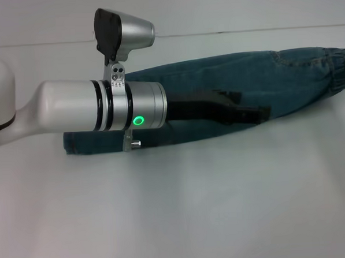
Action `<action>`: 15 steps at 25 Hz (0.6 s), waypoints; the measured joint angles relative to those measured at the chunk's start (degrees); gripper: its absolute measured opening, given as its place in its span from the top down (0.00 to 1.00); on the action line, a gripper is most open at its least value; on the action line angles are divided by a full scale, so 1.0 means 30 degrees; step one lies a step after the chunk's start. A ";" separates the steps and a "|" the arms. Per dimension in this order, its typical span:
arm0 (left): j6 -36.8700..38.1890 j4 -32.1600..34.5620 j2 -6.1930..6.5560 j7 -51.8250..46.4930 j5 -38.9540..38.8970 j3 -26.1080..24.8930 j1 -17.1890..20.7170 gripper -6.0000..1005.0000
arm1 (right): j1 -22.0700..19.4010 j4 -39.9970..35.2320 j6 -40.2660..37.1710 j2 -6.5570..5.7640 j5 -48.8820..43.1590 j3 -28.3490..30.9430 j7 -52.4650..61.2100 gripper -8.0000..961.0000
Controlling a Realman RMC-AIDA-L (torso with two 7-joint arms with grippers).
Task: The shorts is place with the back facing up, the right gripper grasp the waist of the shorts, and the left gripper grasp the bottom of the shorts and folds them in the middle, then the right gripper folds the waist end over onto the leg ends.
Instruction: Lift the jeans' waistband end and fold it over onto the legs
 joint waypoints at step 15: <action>-0.5727 -0.0141 0.0003 0.0109 -0.4558 0.5055 -0.0478 0.27 | -0.0813 -0.1071 -0.1674 -0.0199 0.1201 -0.0001 -0.0248 0.95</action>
